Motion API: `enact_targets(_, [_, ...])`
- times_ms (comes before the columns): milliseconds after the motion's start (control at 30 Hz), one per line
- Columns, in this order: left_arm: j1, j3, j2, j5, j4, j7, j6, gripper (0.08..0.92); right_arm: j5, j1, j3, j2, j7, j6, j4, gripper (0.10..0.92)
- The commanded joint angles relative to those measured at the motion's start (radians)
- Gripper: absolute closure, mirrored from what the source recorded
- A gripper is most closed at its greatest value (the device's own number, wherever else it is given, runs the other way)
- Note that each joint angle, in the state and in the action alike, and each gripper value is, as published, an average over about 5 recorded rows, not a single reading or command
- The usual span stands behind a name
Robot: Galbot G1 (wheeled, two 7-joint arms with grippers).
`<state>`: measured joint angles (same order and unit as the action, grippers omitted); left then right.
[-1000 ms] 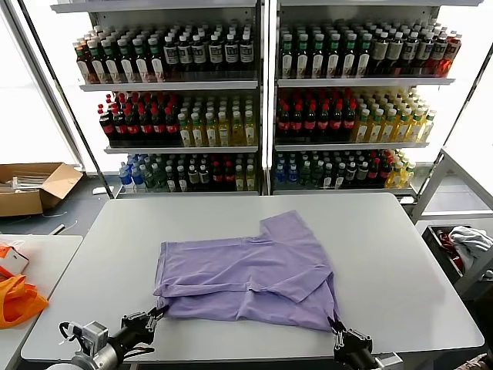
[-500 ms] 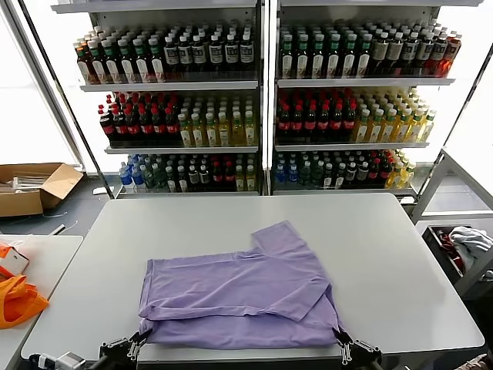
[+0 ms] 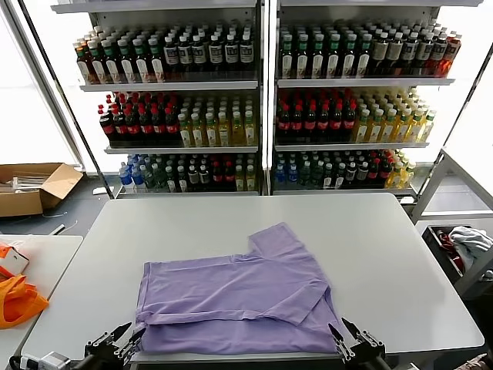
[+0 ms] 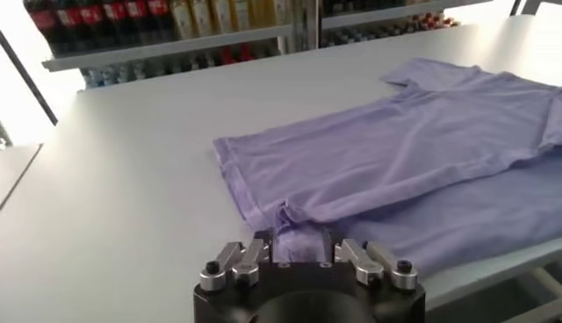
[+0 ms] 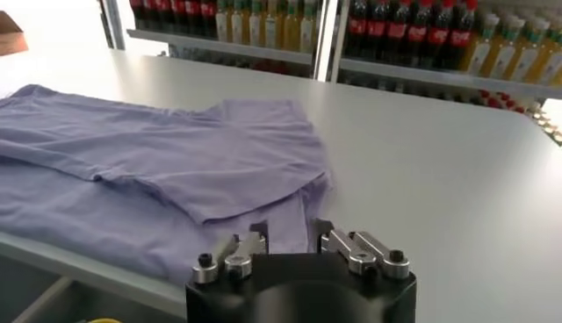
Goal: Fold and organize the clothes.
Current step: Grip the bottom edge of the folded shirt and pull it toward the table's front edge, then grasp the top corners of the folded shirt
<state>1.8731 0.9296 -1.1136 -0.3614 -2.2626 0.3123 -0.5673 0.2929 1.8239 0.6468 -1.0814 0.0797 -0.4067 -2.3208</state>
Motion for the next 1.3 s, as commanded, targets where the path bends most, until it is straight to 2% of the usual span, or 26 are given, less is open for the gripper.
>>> enact_targets(33, [-0.040, 0.085, 0.031, -0.028, 0.016, 0.004, -0.007, 0.442, 0.013, -0.093, 0.033, 0.024, 0.005, 0.019, 0.009, 0.430])
enact_targets(133, [-0.132, 0.081, 0.061, -0.039, 0.063, 0.015, 0.001, 0.355, 0.026, -0.213, 0.025, 0.035, 0.038, -0.021, 0.051, 0.343])
enact_targets(267, [-0.247, 0.002, 0.105, -0.031, 0.111, 0.021, 0.003, 0.244, 0.030, -0.426, -0.032, 0.015, 0.096, -0.113, 0.163, 0.237])
enact_targets(367, [-0.300, -0.066, 0.154, -0.036, 0.146, 0.033, 0.008, 0.191, 0.036, -0.587, -0.088, 0.007, 0.142, -0.157, 0.264, 0.208])
enact_targets(667, [-0.481, -0.232, 0.269, -0.091, 0.343, 0.040, 0.039, 0.177, 0.027, -0.965, -0.313, 0.006, 0.264, -0.171, 0.618, 0.202])
enact_targets(967, [-0.643, -0.385, 0.256, -0.120, 0.477, 0.041, 0.039, 0.177, 0.061, -1.130, -0.401, -0.044, 0.297, -0.169, 0.861, 0.203])
enact_targets(1300, [-0.747, -0.461, 0.274, -0.151, 0.607, 0.029, 0.043, 0.177, 0.060, -1.288, -0.482, -0.129, 0.305, -0.162, 1.106, 0.203])
